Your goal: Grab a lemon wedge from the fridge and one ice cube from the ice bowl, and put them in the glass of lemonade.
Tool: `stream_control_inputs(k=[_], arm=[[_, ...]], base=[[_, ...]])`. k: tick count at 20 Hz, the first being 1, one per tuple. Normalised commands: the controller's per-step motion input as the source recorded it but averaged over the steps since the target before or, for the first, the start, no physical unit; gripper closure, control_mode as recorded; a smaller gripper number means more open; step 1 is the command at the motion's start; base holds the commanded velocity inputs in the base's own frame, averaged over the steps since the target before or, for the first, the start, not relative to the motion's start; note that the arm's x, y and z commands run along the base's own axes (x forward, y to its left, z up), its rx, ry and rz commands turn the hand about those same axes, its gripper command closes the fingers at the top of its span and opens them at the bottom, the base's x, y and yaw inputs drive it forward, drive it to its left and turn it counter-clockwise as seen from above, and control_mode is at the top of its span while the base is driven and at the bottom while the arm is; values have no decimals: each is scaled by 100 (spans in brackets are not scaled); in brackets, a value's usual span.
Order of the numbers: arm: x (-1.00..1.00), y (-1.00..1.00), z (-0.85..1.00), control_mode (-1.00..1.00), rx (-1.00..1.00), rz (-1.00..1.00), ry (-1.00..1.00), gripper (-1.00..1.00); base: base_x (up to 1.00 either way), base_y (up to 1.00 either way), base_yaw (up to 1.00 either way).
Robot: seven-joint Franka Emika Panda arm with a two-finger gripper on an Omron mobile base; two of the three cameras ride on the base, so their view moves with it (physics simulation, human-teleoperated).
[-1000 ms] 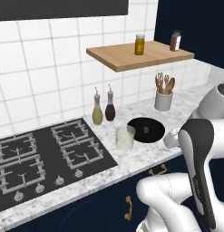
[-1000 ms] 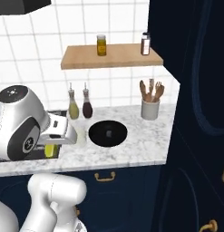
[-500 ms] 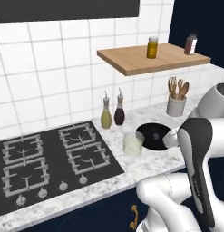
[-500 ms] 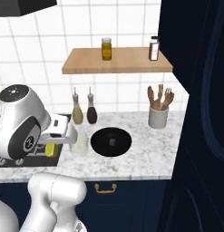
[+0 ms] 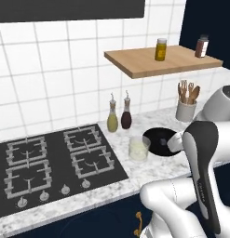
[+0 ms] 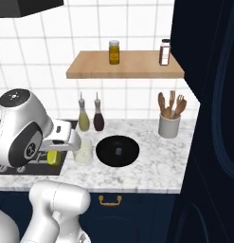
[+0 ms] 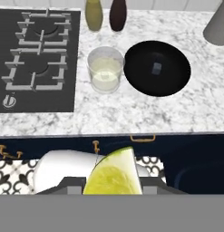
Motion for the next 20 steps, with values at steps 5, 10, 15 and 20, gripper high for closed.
stream_control_inputs(k=[5, 10, 15, 20], arm=[[0, 0, 0, 100, 0, 0, 0, 100], [84, 2, -1, -100, 0, 5, 2, 100], [89, 13, -12, -100, 0, 5, -1, 100], [63, 21, -40, -100, 0, 3, 2, 100]], base=[[44, 0, 4], [0, 0, 0], [0, 0, 0], [0, 0, 0]])
